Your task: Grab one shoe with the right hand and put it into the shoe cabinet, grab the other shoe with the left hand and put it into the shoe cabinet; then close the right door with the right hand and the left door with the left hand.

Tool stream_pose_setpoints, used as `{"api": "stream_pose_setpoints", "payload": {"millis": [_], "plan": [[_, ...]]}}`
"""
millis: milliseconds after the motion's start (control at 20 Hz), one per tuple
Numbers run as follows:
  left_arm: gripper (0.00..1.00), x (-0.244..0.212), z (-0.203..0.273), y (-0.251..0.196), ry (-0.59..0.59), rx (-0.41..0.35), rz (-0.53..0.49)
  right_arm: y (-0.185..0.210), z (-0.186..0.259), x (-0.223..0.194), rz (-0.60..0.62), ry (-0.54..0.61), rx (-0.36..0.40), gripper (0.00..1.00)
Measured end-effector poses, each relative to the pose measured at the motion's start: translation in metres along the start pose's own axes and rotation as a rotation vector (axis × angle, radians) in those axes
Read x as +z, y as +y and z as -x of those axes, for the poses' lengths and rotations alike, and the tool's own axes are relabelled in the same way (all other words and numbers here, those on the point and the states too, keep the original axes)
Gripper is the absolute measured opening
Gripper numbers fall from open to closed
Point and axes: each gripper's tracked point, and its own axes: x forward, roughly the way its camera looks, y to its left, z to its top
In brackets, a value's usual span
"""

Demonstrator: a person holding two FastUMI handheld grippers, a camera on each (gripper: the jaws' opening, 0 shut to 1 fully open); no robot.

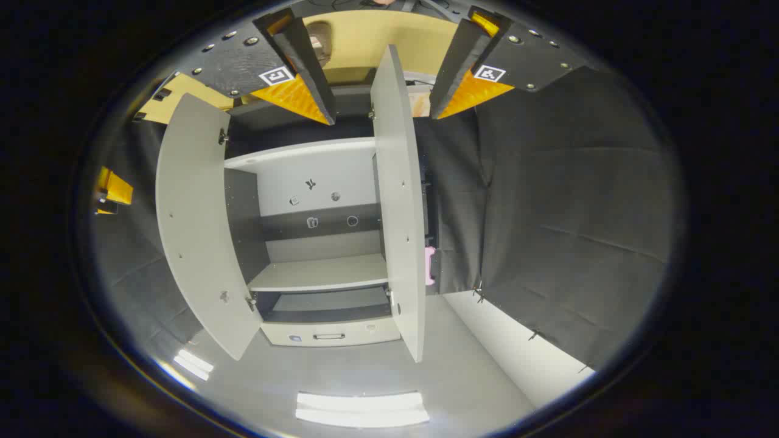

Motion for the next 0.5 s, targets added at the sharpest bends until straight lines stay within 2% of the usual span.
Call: {"api": "stream_pose_setpoints", "payload": {"millis": [50,100,200,300,350,450,500], "plan": [[0.91,0.0002,-0.0001,0.0000,0.001,-0.002,0.001,-0.0010,0.0000,-0.0003,-0.001,0.000,-0.003,1.00],[0.91,-0.0006,0.0002,0.0003,0.002,-0.002,0.002,-0.0003,0.0005,-0.0011,0.000,0.002,-0.004,0.95],[0.91,-0.0004,-0.0003,0.0015,-0.001,-0.003,0.002,0.0000,0.0007,-0.0019,0.003,0.005,-0.007,1.00],[0.91,-0.0003,-0.0020,0.0029,-0.002,-0.001,-0.004,0.0017,0.0008,-0.0006,0.000,0.004,-0.003,0.96],[0.91,0.0007,-0.0026,0.0033,-0.003,0.000,-0.004,0.0045,0.0003,0.0004,-0.003,0.002,0.002,0.99],[0.91,0.0021,-0.0003,0.0052,-0.008,0.003,-0.003,0.0078,-0.0003,0.0019,-0.003,-0.004,0.008,0.99],[0.91,0.0015,-0.0008,0.0055,-0.009,0.005,-0.002,0.0086,-0.0014,0.0018,-0.001,-0.005,0.011,0.96]]}}
